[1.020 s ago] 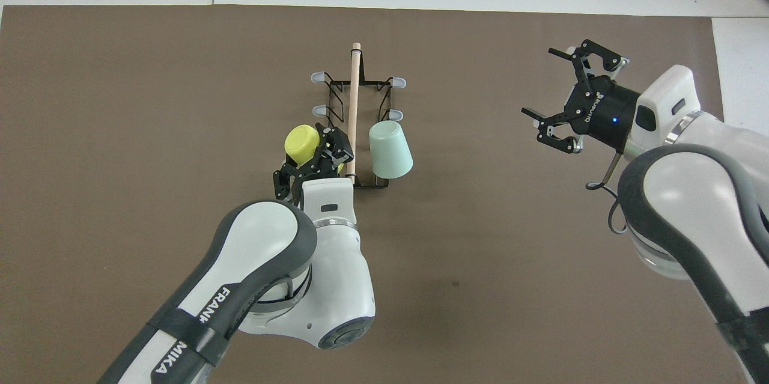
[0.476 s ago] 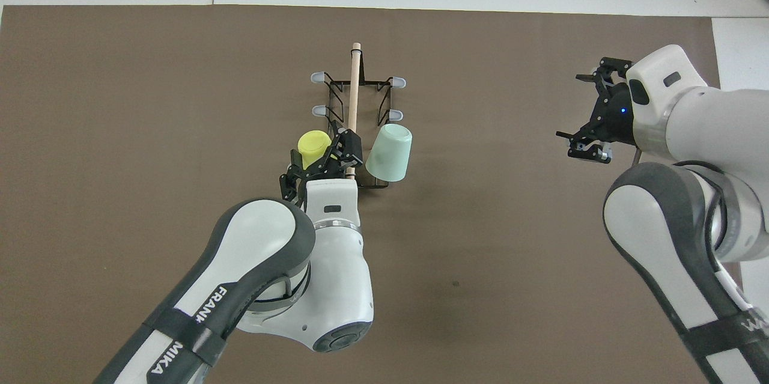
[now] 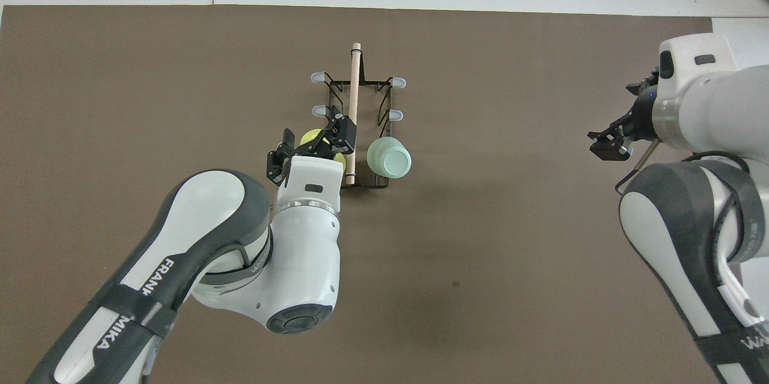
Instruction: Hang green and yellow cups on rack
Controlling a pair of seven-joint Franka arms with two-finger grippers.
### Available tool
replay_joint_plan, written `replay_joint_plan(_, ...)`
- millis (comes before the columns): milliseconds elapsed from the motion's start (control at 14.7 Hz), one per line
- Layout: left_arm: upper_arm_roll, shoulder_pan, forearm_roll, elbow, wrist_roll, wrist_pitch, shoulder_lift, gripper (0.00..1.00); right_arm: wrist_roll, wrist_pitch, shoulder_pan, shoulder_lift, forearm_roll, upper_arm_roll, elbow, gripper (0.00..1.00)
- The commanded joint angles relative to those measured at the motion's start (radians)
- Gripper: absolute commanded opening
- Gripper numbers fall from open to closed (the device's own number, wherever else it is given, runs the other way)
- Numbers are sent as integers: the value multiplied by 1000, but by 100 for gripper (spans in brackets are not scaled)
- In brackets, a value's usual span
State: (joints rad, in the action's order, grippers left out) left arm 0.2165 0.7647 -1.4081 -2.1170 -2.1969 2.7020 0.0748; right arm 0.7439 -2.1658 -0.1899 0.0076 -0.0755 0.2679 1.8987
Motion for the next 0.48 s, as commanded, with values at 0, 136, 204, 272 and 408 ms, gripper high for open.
replay_joint_plan(0,-2,-57,-3,-1,103,71,-20,100,-185,113,-8,12,-62,7,-85,100)
replay_joint_plan(136,-2,-85,-3,21,127,105,-18,100,-305,190,-6,12,-98,7,-136,100)
replay_joint_plan(204,-2,-103,-5,25,150,133,-18,100,-370,237,-6,12,-105,7,-160,100)
replay_joint_plan(272,-2,-122,-3,28,172,151,-18,100,-426,269,-8,12,-106,7,-176,100)
replay_joint_plan(408,-2,-150,-3,37,203,170,-15,100,-532,331,-6,8,-106,7,-204,100)
